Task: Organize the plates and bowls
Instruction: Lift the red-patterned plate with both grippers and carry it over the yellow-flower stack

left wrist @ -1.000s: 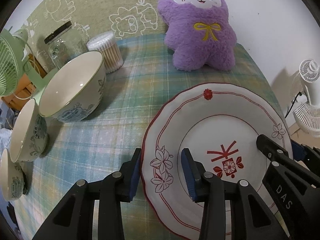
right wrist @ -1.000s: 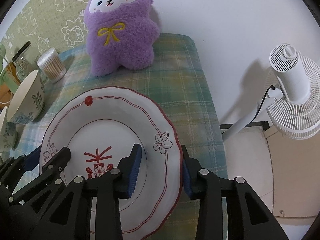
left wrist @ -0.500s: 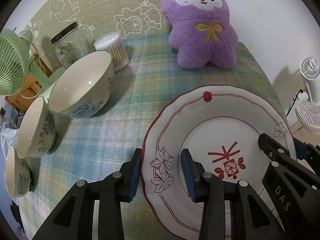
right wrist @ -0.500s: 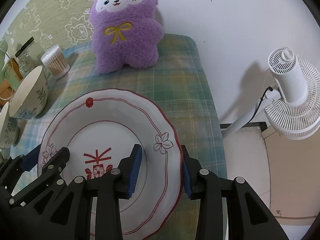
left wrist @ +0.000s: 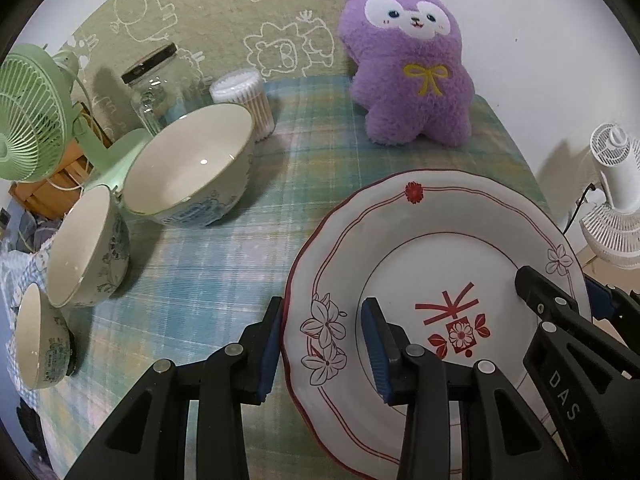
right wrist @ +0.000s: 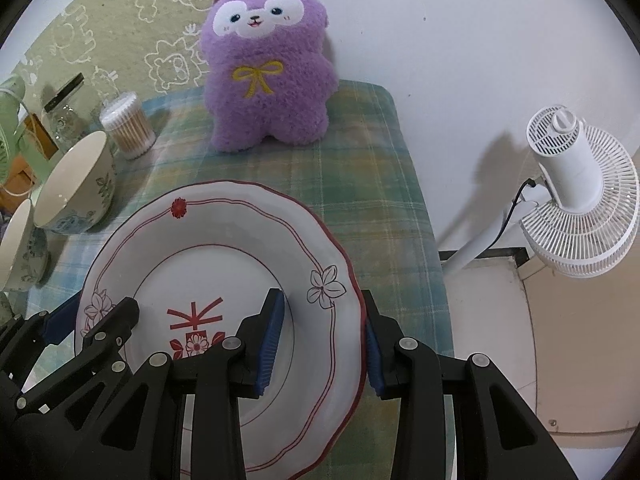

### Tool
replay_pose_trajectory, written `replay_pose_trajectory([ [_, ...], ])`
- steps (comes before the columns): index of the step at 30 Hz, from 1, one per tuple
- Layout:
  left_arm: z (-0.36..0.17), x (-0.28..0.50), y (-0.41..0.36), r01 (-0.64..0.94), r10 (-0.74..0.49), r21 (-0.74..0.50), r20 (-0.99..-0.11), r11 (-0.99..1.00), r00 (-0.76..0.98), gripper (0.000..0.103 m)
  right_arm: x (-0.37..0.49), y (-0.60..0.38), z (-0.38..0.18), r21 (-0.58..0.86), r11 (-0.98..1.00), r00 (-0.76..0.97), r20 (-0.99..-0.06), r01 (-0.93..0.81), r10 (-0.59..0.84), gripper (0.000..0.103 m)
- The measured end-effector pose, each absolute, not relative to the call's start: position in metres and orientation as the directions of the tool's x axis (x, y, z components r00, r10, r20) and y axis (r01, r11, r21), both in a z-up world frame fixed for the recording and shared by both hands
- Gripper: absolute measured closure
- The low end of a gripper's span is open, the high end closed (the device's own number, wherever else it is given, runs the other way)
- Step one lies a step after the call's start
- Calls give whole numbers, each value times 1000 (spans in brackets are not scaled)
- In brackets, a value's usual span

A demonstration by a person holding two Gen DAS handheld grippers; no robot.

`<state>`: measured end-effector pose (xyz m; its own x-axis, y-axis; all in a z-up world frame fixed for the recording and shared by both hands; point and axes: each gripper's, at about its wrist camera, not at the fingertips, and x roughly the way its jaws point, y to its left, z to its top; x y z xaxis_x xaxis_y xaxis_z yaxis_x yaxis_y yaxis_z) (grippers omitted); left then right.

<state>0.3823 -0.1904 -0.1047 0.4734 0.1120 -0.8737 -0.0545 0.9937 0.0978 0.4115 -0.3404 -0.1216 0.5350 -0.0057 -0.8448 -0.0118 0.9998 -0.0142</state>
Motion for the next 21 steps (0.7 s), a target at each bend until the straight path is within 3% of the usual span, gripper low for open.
replay_pose_trajectory([
  [21,-57,342,-172,-35,90,84,-840,996,535,65,358,-324,-71,-18,1000,588,-808,20,-26,63],
])
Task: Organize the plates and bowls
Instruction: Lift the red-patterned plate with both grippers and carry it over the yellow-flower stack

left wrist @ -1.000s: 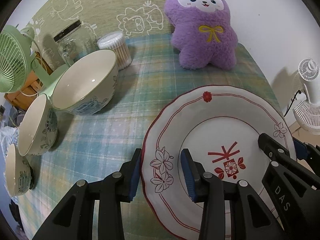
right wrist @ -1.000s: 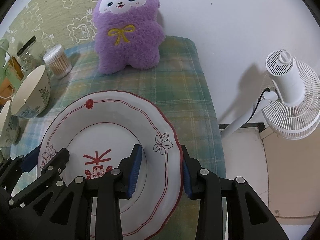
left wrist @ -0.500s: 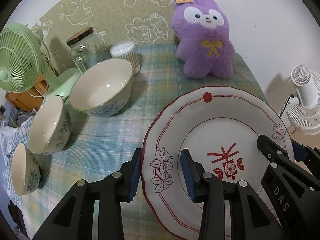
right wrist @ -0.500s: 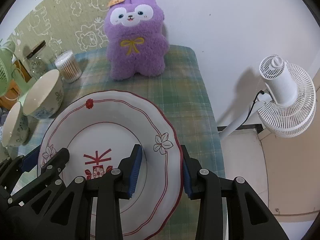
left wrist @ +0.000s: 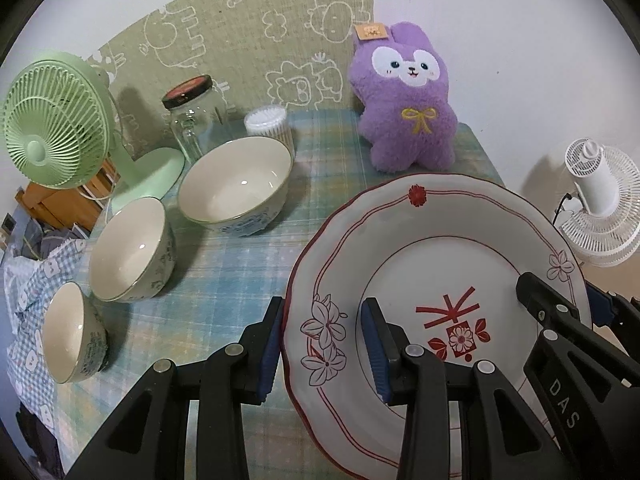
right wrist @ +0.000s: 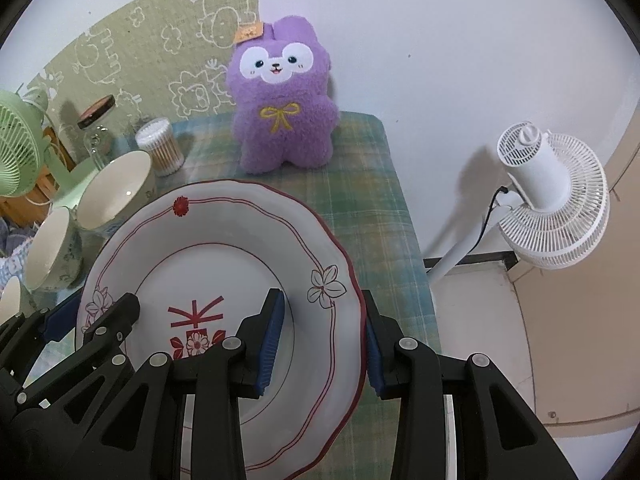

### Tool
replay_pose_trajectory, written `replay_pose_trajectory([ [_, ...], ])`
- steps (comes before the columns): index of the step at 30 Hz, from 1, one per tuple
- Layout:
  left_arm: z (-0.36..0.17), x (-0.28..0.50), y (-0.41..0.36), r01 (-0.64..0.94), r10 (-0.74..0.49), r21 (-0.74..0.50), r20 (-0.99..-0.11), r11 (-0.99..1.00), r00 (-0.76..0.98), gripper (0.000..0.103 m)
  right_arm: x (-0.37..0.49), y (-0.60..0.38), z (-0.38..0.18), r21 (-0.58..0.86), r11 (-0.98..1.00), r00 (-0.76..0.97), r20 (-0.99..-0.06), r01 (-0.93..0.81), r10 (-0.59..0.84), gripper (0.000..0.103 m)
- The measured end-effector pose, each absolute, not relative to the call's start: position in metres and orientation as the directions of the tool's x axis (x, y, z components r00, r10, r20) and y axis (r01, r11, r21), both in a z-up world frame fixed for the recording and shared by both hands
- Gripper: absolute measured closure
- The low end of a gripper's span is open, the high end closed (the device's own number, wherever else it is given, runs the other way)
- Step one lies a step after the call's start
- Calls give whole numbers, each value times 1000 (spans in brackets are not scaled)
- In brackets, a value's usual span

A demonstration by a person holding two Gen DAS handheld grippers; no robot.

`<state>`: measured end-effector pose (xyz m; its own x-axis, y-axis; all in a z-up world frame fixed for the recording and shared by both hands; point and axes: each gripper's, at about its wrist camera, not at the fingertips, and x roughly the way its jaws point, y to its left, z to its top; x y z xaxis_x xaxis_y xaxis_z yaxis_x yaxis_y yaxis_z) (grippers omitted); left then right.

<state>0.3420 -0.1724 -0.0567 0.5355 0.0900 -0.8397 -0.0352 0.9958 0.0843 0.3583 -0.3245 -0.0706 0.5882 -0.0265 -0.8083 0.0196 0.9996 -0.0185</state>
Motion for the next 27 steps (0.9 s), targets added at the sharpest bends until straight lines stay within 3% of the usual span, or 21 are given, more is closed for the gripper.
replay_pose_trajectory([
  [27,-36,267,-157,-1,64,77,-823,997,565,65,278,-305,-53,-23,998,610,-791,63,-57,63],
])
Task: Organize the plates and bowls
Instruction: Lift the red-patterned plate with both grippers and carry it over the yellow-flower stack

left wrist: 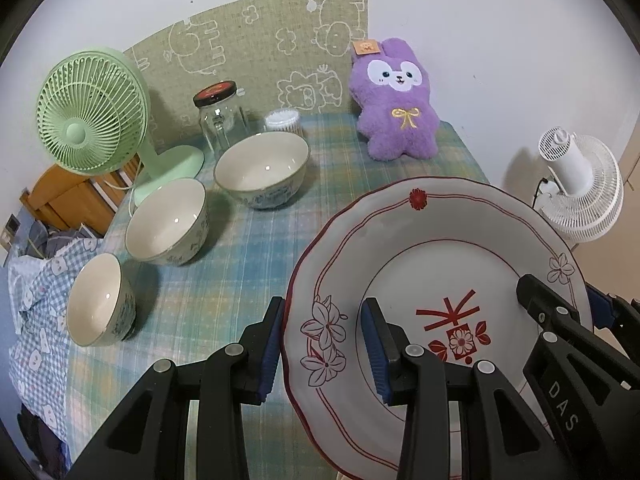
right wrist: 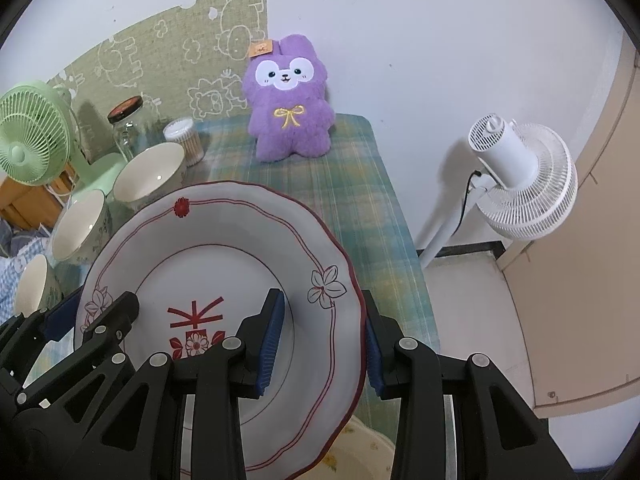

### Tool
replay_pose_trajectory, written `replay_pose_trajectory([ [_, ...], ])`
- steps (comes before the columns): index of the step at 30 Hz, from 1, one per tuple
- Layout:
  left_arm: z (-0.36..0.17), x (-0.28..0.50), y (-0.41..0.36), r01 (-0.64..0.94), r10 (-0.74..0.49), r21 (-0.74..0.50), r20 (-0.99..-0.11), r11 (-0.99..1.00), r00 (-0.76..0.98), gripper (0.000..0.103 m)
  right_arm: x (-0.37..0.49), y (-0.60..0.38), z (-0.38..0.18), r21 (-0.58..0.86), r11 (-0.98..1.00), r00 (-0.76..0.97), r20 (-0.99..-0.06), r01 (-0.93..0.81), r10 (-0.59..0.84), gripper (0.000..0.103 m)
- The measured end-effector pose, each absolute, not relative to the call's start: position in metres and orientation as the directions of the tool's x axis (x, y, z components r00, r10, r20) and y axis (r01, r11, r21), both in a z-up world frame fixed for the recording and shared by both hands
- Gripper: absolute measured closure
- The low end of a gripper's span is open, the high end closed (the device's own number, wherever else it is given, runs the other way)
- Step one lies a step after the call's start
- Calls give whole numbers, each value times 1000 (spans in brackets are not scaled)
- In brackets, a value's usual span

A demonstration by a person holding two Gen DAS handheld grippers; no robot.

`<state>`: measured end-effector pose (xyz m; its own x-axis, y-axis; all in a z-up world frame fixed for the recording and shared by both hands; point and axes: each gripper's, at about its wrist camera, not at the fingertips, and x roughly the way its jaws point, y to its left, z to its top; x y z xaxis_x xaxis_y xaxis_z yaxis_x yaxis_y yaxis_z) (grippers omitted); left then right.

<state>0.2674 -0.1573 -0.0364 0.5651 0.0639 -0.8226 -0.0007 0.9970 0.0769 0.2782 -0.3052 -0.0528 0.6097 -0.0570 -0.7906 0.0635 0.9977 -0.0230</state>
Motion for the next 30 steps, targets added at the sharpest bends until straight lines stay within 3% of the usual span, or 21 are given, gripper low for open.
replay_pose_trajectory([
  [30,-73,198,-168,95,2,59,-856,994,517,65,197,-318,-90,-24,988,571,-814,155,-109,63],
])
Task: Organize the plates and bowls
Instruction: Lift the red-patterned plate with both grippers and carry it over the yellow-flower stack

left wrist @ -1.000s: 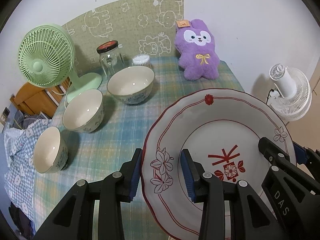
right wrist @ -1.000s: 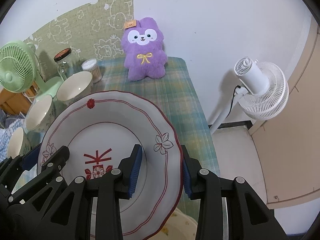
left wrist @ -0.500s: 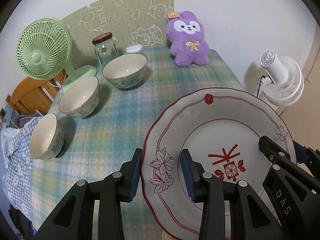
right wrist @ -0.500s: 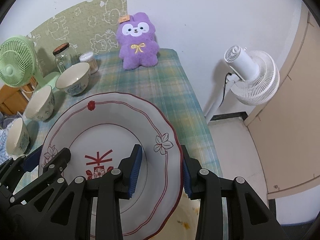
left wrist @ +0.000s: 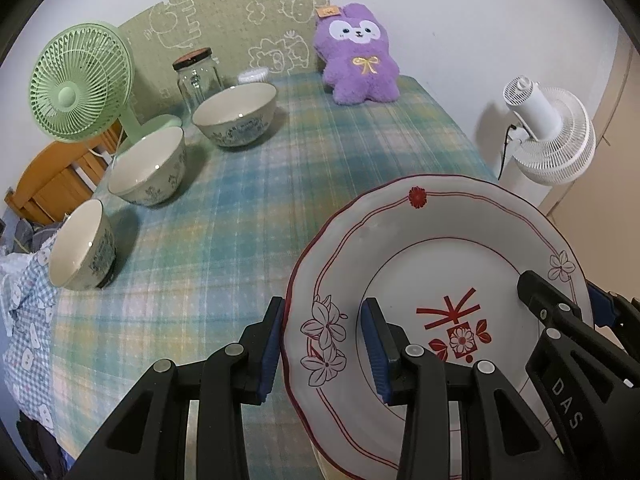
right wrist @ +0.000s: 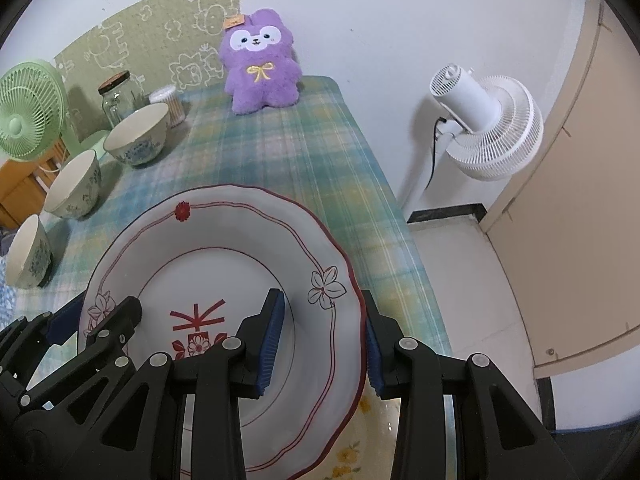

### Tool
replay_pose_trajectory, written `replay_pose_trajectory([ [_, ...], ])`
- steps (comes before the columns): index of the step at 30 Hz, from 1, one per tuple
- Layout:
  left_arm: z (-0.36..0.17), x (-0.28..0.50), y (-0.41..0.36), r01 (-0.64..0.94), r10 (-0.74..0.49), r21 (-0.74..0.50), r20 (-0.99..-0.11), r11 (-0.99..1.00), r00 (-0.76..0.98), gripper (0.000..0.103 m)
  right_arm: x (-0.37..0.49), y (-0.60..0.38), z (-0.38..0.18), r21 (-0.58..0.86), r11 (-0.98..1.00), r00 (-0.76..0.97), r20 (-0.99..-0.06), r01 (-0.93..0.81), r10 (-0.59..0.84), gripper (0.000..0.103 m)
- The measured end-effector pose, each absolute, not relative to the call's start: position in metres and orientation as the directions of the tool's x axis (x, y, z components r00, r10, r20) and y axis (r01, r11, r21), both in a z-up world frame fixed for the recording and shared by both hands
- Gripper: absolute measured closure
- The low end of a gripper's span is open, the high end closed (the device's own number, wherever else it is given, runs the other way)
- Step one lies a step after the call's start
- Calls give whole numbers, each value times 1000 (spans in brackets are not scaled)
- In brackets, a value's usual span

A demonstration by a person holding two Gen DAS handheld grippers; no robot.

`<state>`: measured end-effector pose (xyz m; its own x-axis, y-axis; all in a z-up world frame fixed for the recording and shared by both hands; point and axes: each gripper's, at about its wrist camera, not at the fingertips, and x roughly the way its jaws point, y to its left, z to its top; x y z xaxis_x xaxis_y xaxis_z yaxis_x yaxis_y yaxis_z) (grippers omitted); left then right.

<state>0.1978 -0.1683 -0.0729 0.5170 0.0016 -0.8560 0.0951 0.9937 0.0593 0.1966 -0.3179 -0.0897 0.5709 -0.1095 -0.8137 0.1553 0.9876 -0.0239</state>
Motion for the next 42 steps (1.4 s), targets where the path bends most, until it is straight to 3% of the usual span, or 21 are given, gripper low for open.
replay_pose_trajectory([
  [42,-101,155,-188,152,12,95,-880,984,475,64,150,-335,-126,-38,974,491,-859,223,-146,63],
])
